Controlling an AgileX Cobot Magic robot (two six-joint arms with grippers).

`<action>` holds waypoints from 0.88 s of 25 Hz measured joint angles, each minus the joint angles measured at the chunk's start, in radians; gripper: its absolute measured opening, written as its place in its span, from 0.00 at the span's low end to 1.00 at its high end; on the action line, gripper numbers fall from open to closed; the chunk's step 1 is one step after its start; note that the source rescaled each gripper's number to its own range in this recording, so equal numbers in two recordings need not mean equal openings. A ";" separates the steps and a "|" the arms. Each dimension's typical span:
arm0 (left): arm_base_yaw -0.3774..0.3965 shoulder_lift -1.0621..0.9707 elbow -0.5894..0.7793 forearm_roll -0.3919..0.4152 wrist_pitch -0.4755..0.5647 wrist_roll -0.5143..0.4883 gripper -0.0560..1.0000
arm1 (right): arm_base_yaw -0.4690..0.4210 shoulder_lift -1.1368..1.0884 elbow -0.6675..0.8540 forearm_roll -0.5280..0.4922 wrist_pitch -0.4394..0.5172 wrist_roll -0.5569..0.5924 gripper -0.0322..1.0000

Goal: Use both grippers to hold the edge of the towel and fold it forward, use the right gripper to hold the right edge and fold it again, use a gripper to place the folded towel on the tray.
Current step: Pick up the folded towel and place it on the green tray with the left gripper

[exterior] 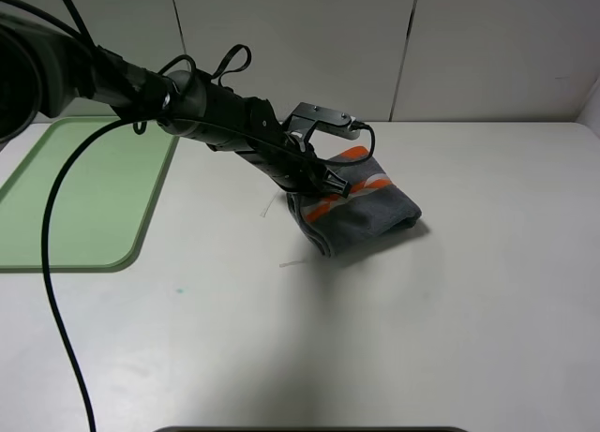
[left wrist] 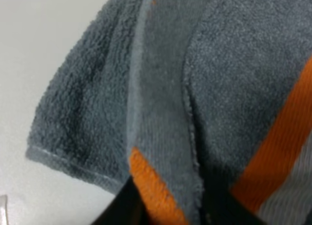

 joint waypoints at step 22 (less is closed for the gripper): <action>0.000 0.003 0.000 0.001 0.000 -0.067 1.00 | 0.000 0.000 0.000 0.000 0.000 0.000 1.00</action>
